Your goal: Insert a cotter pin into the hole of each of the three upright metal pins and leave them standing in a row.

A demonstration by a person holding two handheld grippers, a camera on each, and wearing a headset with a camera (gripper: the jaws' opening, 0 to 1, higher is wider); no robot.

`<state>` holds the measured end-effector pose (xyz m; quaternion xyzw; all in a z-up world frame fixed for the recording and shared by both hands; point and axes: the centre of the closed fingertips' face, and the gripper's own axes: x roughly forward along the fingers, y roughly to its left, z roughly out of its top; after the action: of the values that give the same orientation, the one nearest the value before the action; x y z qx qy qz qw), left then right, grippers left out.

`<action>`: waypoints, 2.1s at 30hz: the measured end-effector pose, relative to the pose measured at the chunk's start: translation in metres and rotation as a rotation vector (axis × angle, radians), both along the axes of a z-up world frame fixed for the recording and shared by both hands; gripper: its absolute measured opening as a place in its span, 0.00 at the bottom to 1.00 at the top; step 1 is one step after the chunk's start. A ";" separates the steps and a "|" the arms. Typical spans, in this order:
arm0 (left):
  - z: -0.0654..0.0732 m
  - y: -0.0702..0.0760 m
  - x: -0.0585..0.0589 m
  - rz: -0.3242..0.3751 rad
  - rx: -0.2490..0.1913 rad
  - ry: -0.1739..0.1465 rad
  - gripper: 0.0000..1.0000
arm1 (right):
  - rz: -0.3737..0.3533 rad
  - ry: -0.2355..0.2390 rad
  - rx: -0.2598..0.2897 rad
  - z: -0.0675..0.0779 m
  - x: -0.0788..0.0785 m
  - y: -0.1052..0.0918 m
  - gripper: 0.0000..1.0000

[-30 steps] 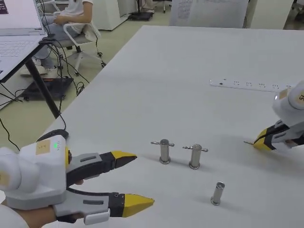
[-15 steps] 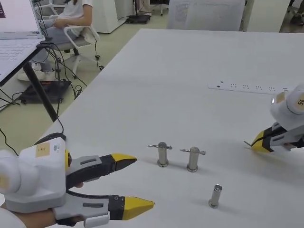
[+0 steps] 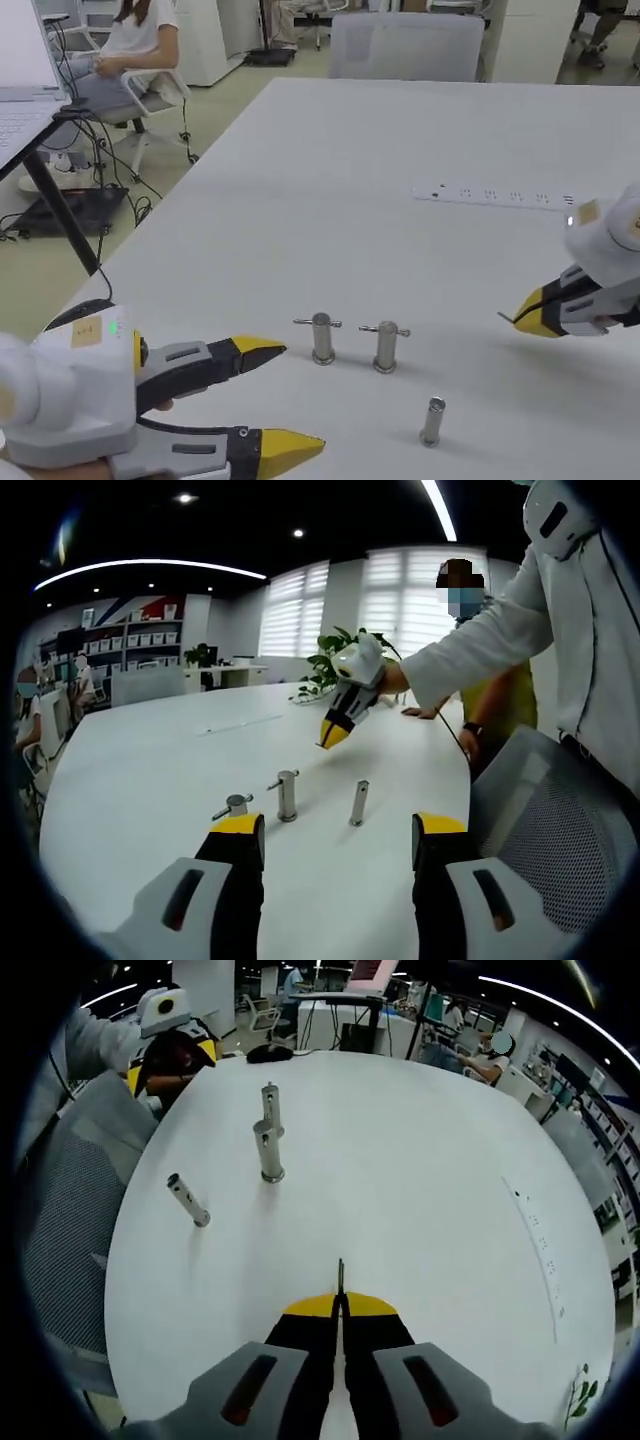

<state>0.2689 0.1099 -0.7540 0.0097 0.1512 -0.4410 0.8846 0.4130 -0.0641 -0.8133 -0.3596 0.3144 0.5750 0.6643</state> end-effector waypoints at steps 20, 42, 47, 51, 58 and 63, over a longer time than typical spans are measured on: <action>0.011 -0.032 0.005 -0.070 -0.008 -0.035 0.55 | 0.126 0.014 0.040 0.050 -0.067 0.029 0.02; 0.024 -0.068 0.014 -0.158 -0.023 -0.072 0.37 | 0.265 0.059 0.021 0.067 -0.119 0.065 0.02; 0.026 -0.075 0.014 -0.175 -0.024 -0.080 0.32 | 0.286 0.064 0.015 0.070 -0.124 0.071 0.02; 0.027 -0.080 0.013 -0.193 -0.017 -0.089 0.29 | 0.303 0.074 0.004 0.069 -0.129 0.072 0.02; 0.027 -0.089 0.011 -0.231 -0.002 -0.089 0.19 | 0.320 0.077 -0.005 0.068 -0.133 0.074 0.02; 0.024 -0.094 0.010 -0.250 0.019 -0.090 0.17 | 0.332 0.081 -0.004 0.069 -0.136 0.077 0.02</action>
<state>0.2789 0.0161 -0.7298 0.0566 0.1130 -0.5454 0.8286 0.2771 0.0132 -0.7440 -0.3843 0.2785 0.6901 0.5464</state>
